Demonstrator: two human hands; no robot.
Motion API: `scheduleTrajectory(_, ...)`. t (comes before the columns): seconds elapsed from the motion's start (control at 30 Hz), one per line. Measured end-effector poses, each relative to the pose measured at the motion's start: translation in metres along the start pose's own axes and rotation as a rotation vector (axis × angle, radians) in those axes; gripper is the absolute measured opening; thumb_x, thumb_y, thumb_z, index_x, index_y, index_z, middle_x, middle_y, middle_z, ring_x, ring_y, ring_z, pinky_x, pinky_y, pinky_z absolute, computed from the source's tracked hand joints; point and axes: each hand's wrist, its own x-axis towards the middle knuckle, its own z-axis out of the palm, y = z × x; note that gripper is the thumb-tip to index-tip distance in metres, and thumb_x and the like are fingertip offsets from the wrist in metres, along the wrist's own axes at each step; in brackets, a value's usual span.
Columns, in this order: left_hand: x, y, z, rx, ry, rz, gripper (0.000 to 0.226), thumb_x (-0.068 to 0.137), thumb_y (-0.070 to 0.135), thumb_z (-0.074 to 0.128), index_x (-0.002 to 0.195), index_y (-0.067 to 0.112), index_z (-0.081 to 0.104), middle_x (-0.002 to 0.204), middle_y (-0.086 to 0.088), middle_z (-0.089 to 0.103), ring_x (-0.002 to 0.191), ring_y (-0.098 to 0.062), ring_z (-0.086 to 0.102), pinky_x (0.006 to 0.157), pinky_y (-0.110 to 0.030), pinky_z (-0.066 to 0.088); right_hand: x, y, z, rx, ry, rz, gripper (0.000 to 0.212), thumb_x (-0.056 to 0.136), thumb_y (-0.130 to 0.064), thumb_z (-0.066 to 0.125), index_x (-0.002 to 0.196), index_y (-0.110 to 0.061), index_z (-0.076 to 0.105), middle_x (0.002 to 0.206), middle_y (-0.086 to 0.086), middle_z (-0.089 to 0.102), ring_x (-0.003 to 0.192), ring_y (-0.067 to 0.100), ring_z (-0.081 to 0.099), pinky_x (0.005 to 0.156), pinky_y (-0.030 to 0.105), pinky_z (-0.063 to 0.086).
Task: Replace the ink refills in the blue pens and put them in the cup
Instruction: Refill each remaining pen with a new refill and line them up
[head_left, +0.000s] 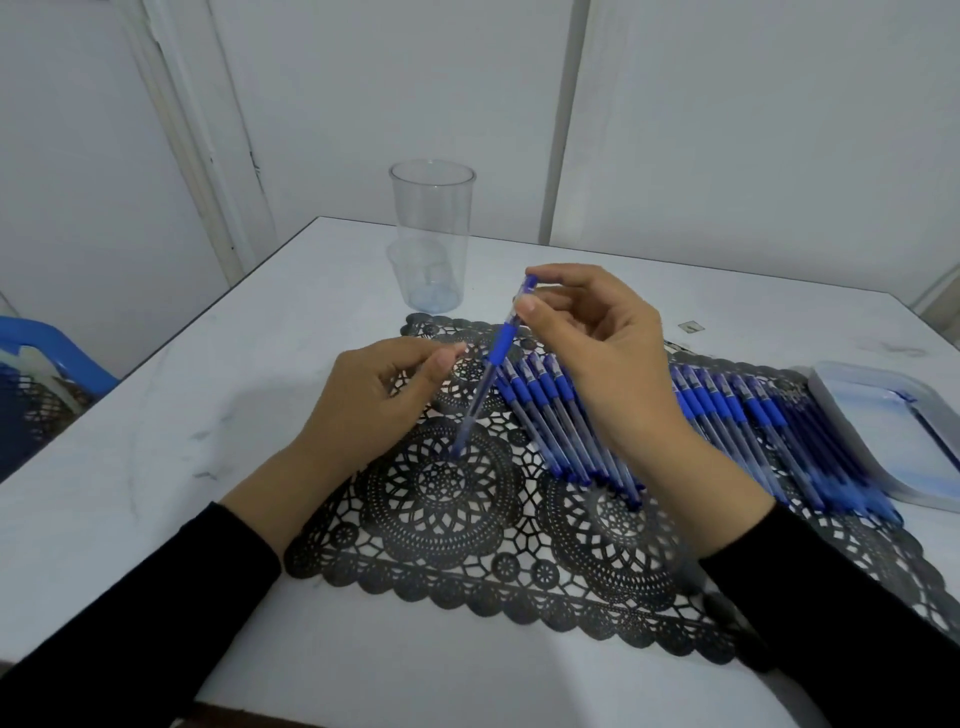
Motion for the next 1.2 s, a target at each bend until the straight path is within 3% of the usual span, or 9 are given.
scheduleTrajectory(0.13,0.003,-0.021,-0.002,0.302,-0.113,-0.009,0.034,0.095,0.036,0.061,0.128,0.028,0.066,0.132,0.014,0.059,0.12,0.001,0.053,0.103,-0.02,0.04,0.015,-0.01,-0.007,-0.179,-0.097,0.034,0.017,0.085,-0.017,0.075,0.102,-0.019,0.074,0.086,0.008,0.073,0.084,0.024,0.07,0.079,0.029,0.059)
scheduleTrajectory(0.23,0.002,-0.024,-0.002,0.367,-0.161,-0.046,0.044,0.094,0.039,0.06,0.137,0.028,0.058,0.145,0.011,0.049,0.131,-0.004,0.045,0.105,-0.02,0.031,0.024,-0.004,-0.004,-0.373,-0.212,0.086,0.015,0.083,-0.023,0.077,0.098,-0.022,0.075,0.079,0.001,0.074,0.073,0.017,0.069,0.076,0.024,0.056)
scheduleTrajectory(0.37,0.001,-0.027,-0.001,0.41,-0.221,-0.118,0.049,0.095,0.041,0.06,0.141,0.027,0.054,0.152,0.011,0.042,0.138,-0.006,0.039,0.109,-0.021,0.028,0.03,0.016,0.01,-0.65,-0.282,0.087,0.015,0.082,-0.023,0.076,0.097,-0.021,0.076,0.083,-0.007,0.072,0.072,0.001,0.063,0.064,0.001,0.042)
scheduleTrajectory(0.67,0.001,-0.03,-0.001,0.438,-0.3,-0.186,0.05,0.099,0.038,0.052,0.147,0.026,0.045,0.159,0.011,0.031,0.147,-0.006,0.023,0.117,-0.027,0.021,0.033,0.049,0.022,-0.851,-0.449,-0.001,0.015,0.087,-0.023,0.071,0.1,-0.016,0.073,0.076,-0.012,0.058,0.062,-0.004,0.048,0.057,0.002,0.035)
scheduleTrajectory(0.8,0.001,-0.03,0.0,0.445,-0.309,-0.201,0.051,0.099,0.039,0.051,0.148,0.027,0.044,0.159,0.011,0.03,0.148,-0.007,0.02,0.118,-0.028,0.019,0.031,0.058,0.021,-0.893,-0.499,-0.087,0.016,0.088,-0.026,0.069,0.101,-0.017,0.073,0.08,-0.012,0.058,0.068,-0.003,0.047,0.061,0.008,0.032)
scheduleTrajectory(0.93,0.002,-0.03,0.0,0.436,-0.308,-0.202,0.05,0.1,0.038,0.051,0.147,0.026,0.045,0.159,0.01,0.032,0.148,-0.008,0.021,0.118,-0.028,0.019,0.028,0.063,0.02,-0.954,-0.524,-0.148,0.016,0.089,-0.027,0.067,0.102,-0.017,0.071,0.091,-0.002,0.061,0.083,0.01,0.046,0.075,0.023,0.031)
scheduleTrajectory(1.1,0.002,-0.029,0.0,0.444,-0.305,-0.193,0.049,0.1,0.037,0.051,0.147,0.026,0.045,0.158,0.011,0.033,0.147,-0.007,0.023,0.116,-0.026,0.019,0.025,0.063,0.017,-0.919,-0.466,-0.146,0.02,0.093,-0.031,0.063,0.107,-0.019,0.069,0.098,-0.001,0.06,0.095,0.013,0.048,0.081,0.025,0.034)
scheduleTrajectory(1.2,0.002,-0.029,0.0,0.448,-0.298,-0.188,0.048,0.099,0.038,0.051,0.146,0.026,0.047,0.157,0.01,0.034,0.146,-0.007,0.025,0.114,-0.023,0.02,0.019,0.056,0.009,-0.907,-0.472,-0.106,0.029,0.096,-0.036,0.056,0.118,-0.02,0.065,0.113,-0.001,0.061,0.108,0.014,0.049,0.092,0.024,0.037)
